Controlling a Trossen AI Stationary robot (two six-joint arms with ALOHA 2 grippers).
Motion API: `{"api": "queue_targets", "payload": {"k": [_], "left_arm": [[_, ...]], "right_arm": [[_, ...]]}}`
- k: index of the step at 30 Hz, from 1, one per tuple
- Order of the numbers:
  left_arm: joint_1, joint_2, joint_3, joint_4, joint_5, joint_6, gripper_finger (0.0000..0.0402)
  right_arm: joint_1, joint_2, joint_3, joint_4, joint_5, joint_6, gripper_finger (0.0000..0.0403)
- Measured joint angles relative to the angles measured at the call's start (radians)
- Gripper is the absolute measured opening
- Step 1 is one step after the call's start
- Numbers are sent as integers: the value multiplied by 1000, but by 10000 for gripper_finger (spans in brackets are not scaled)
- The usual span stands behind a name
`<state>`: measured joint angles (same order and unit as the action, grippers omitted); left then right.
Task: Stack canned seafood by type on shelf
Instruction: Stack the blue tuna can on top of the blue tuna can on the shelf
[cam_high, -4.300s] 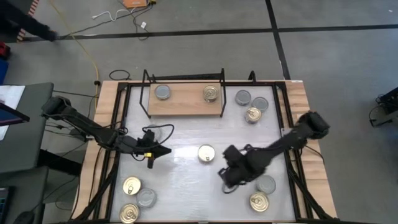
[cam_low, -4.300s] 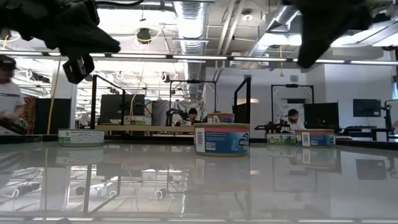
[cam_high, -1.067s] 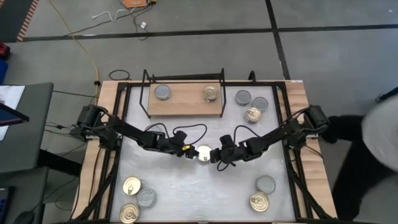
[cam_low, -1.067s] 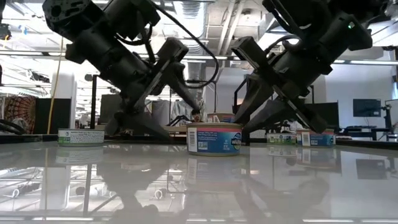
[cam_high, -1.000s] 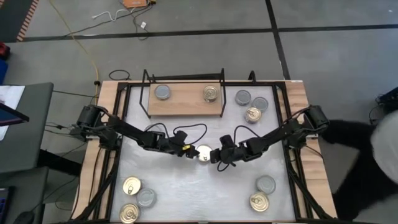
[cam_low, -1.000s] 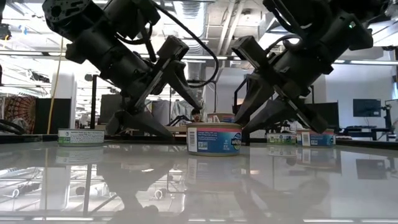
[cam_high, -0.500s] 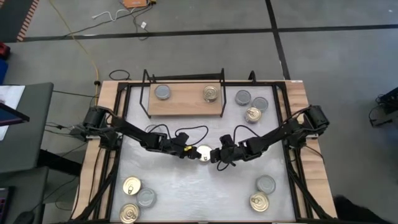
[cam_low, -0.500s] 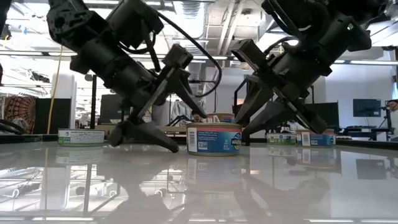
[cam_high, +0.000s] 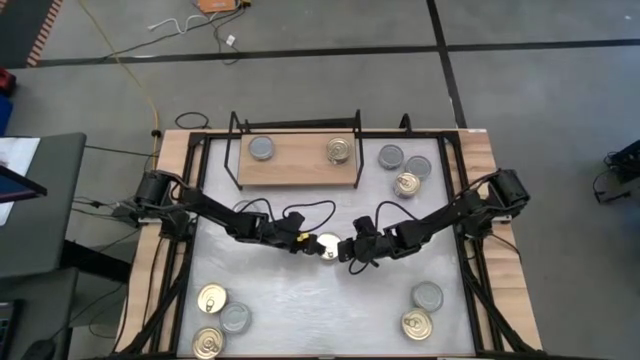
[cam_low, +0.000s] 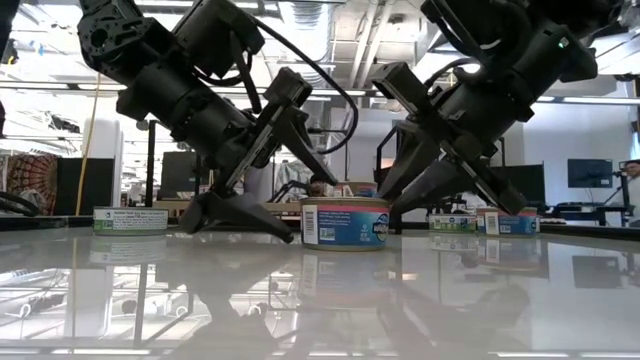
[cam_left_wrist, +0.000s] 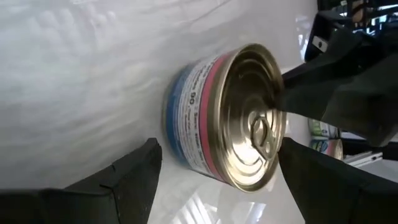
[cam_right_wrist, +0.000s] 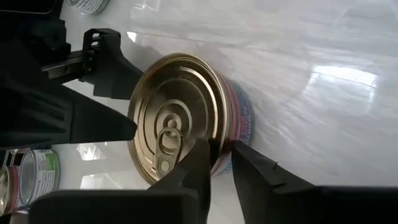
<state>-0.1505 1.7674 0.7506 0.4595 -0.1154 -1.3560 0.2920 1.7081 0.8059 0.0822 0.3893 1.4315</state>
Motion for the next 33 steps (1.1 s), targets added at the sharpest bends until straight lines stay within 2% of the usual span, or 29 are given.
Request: {"api": "queue_targets", "payload": {"k": [10, 18, 28, 33], "left_arm": [[-3, 0, 0, 1, 7, -64, 309], [-18, 0, 0, 13, 44, -158, 309], [-33, 20, 0, 97, 11, -234, 309], [-39, 69, 15, 69, 58, -263, 309]], "right_arm": [[0, 0, 0, -16, 2, 0, 17], [0, 0, 0, -14, 1, 1, 36], [0, 1, -1, 27, 1, -22, 22], [1, 7, -1, 29, 3, -10, 25]]}}
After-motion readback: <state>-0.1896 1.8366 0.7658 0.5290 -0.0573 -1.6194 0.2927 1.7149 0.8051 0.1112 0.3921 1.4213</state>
